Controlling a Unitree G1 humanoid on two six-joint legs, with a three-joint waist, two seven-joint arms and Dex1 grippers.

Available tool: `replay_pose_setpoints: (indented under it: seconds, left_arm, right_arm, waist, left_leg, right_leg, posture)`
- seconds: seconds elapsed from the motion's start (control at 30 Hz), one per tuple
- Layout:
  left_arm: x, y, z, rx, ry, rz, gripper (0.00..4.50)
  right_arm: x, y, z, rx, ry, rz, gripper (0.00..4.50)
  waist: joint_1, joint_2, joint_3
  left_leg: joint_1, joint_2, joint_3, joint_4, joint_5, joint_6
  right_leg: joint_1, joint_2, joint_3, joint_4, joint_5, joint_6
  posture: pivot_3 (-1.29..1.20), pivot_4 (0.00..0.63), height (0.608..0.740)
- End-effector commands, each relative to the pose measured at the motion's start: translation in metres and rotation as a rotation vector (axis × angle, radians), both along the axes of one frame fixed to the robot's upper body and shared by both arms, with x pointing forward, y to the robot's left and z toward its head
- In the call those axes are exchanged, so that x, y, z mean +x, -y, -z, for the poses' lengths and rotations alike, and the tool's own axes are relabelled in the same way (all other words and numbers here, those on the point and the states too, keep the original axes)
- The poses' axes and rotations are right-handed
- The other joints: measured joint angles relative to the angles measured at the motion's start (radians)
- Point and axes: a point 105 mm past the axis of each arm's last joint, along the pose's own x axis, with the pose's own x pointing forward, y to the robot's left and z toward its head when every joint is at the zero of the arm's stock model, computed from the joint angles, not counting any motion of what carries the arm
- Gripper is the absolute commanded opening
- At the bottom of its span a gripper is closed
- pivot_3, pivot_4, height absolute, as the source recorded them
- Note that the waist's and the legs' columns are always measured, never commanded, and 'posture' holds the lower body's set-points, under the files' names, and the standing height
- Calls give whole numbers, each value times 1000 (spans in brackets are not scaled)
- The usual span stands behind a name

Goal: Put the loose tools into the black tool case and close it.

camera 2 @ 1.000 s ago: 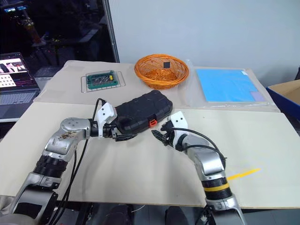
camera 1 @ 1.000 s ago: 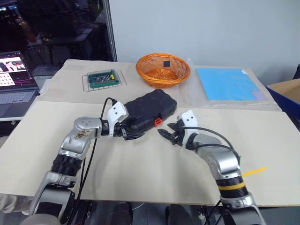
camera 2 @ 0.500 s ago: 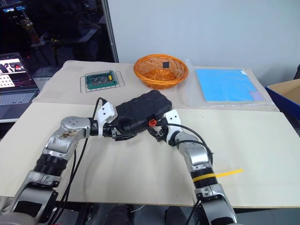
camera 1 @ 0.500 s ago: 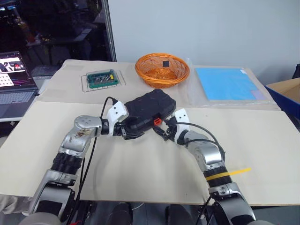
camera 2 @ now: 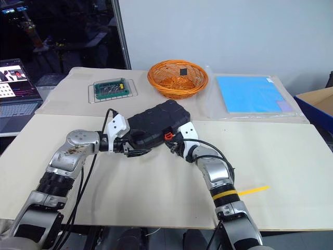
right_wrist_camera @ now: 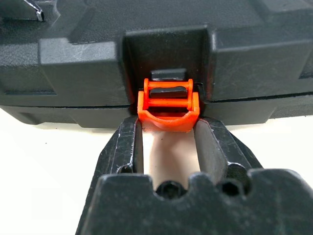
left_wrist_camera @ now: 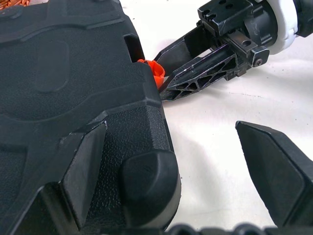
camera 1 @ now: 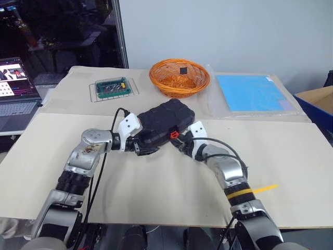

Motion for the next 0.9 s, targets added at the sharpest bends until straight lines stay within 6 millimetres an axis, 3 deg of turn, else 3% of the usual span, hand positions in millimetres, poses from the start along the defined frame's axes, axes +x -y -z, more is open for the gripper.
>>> replay_pose_setpoints:
  seconds: [0.03, 0.23, 0.47, 0.63, 0.67, 0.73, 0.83, 0.9]
  left_arm:
    - [-4, -9, 26, 47, -99, -36, 4500]
    - [-2, -8, 30, 62, -104, -41, 4500]
    - [-2, -3, 31, 65, -106, -29, 4500]
    - [-2, -1, 31, 66, -105, -24, 4500]
    - [-2, -1, 31, 65, -106, -23, 4500]
    - [-3, 0, 31, 64, -108, -22, 4500]
    - [-3, 0, 32, 63, -109, -23, 4500]
    - [-3, 1, 32, 62, -109, -25, 4500]
  right_arm:
    - [-5, -2, -30, -17, 120, -39, 1242]
    - [-14, -2, -40, -78, 145, -57, 1242]
    - [-9, -7, -55, -71, 163, -42, 1242]
    - [-3, -13, -55, -40, 113, -50, 1242]
    - [-3, -14, -55, -42, 111, -53, 2181]
    - [-2, -15, -56, -43, 112, -56, 2824]
    - [-7, -13, -62, -26, 107, -67, 3749]
    - [-12, -8, -63, -34, 101, -75, 3749]
  waist:
    - [1, 0, 0]
    - [7, 0, 0]
    - [7, 0, 0]
    - [4, 0, 0]
    - [3, 0, 0]
    - [1, 0, 0]
    - [1, 0, 0]
    - [3, 0, 0]
  left_leg:
    - [0, 0, 0, 0, 0, 0]
    - [-1, 0, 0, -2, 0, 0]
    - [-1, 0, 0, -1, 0, 0]
    - [-1, 0, 0, -1, 0, 0]
    - [-1, 0, 0, -1, 0, 0]
    - [0, 0, 0, -1, 0, 0]
    - [1, 0, -1, -1, 0, 0]
    - [0, 0, 0, -1, 0, 0]
  right_leg:
    - [0, 0, 0, 0, 0, 0]
    - [0, 0, 0, 0, -1, 0]
    - [-1, 0, 0, 0, -1, 0]
    - [-1, 0, 0, 0, -1, 0]
    - [-1, 0, 0, 1, -1, 0]
    - [-1, 0, 0, 1, -1, 0]
    - [0, 1, 0, 1, -1, 0]
    - [0, 0, 0, 1, -1, 0]
  posture:
    - [0, 150, 740]
    - [0, 150, 740]
    - [0, 150, 740]
    - [0, 150, 740]
    - [0, 150, 740]
    - [0, 150, 740]
    - [0, 150, 740]
    - [0, 150, 740]
